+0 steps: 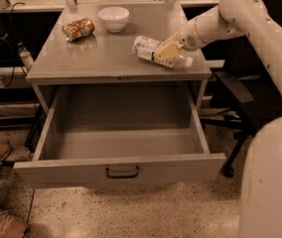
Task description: Pick blue plastic bottle from top drawer and place on counter
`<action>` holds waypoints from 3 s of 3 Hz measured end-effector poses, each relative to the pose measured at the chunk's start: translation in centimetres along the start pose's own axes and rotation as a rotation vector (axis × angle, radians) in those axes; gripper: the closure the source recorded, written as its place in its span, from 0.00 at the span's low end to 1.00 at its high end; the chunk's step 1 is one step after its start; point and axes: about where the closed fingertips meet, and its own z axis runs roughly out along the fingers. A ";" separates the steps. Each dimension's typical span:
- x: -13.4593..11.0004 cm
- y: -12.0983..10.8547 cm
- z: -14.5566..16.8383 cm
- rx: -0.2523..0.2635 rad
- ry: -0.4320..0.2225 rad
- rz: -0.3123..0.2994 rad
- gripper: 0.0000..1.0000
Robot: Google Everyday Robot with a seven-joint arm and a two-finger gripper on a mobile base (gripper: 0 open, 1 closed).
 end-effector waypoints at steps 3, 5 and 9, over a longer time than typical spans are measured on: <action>-4.8 -0.7 4.9 -0.049 -0.008 -0.064 0.58; -5.8 0.3 6.3 -0.105 -0.023 -0.082 0.12; 0.5 -3.6 -5.0 0.080 -0.077 0.050 0.00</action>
Offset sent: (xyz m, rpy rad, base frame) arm 0.0586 0.0556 0.0186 -0.0288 -0.0320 0.0628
